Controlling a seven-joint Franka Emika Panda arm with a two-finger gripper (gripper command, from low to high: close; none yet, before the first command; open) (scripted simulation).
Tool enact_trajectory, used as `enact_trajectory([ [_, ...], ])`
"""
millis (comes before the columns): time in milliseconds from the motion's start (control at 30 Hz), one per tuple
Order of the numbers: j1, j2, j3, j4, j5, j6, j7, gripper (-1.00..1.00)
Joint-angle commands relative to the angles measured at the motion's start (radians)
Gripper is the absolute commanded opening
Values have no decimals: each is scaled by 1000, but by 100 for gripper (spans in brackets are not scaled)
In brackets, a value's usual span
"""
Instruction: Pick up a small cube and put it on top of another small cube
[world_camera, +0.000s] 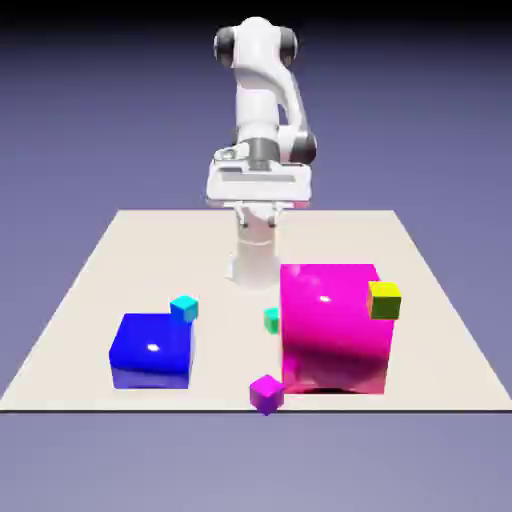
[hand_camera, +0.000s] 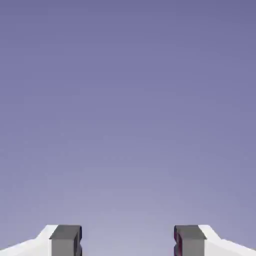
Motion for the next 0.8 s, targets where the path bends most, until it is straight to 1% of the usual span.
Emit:
enact_trajectory([
  [0,-9,36,6,29,8,-31,20,0],
  [767,-220,870,156,684,199,-733,477,0],
])
